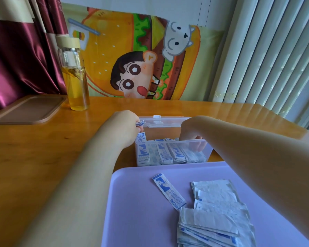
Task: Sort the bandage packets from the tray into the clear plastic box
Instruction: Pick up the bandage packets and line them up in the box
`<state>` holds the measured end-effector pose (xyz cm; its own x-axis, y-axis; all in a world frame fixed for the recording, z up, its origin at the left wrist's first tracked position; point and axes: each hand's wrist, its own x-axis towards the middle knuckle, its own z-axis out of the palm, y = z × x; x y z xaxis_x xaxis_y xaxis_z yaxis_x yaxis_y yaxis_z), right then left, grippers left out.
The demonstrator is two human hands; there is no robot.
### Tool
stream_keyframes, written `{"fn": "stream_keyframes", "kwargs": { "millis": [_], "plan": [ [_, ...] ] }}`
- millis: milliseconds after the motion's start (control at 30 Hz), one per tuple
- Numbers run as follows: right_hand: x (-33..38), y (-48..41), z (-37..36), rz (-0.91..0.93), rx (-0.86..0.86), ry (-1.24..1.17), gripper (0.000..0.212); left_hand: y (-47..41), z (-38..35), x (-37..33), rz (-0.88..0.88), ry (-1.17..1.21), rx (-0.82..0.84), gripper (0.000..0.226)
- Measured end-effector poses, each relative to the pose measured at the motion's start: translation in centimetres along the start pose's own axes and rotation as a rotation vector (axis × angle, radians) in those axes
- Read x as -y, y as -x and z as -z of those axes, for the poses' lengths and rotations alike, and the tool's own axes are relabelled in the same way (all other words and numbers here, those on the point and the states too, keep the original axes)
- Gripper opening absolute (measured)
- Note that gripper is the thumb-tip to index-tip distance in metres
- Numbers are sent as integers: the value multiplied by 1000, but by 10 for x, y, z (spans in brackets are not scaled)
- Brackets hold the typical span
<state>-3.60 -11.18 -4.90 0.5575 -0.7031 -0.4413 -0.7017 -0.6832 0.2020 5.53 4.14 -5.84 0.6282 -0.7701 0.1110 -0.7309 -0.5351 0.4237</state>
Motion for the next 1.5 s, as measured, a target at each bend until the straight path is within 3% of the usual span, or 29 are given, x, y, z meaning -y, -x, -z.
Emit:
{"fn": "stream_keyframes", "kwargs": {
  "millis": [133,367,533,600,733,900,1033,1100,1167,1267,1400,1500],
  "plan": [
    [0,-1,0,-10,20,-74,44,0,0,1,10,5,3,26],
    [1,-14,-4,-89,6,-204,49,-2,-1,1,2,-1,-1,27],
    [0,-18,-2,-62,-29,-183,67,-2,-1,2,-8,-21,-15,25],
    [-2,-16,-3,-53,14,-246,61,-1,-1,2,-14,-21,-18,25],
    [-5,-15,-3,-27,3,-238,28,0,-1,2,-13,-18,-20,24],
    [-11,-8,4,43,-185,-291,24,-1,0,3,-42,-27,-52,19],
    [-11,32,0,235,-659,-299,25,5,12,-4,-154,75,-248,22],
    [-8,64,-15,342,-747,-391,16,11,21,-13,-200,196,-348,24],
    [-2,88,-36,411,-543,-290,20,19,27,-20,-221,310,-400,23],
    [13,93,-66,401,-260,-117,47,29,25,-27,-212,588,-407,25],
    [33,75,-72,382,-148,-145,55,48,10,-24,-101,881,-430,31],
    [39,64,-68,380,-64,-197,50,69,-3,-13,-12,896,-516,31]
  ]
}}
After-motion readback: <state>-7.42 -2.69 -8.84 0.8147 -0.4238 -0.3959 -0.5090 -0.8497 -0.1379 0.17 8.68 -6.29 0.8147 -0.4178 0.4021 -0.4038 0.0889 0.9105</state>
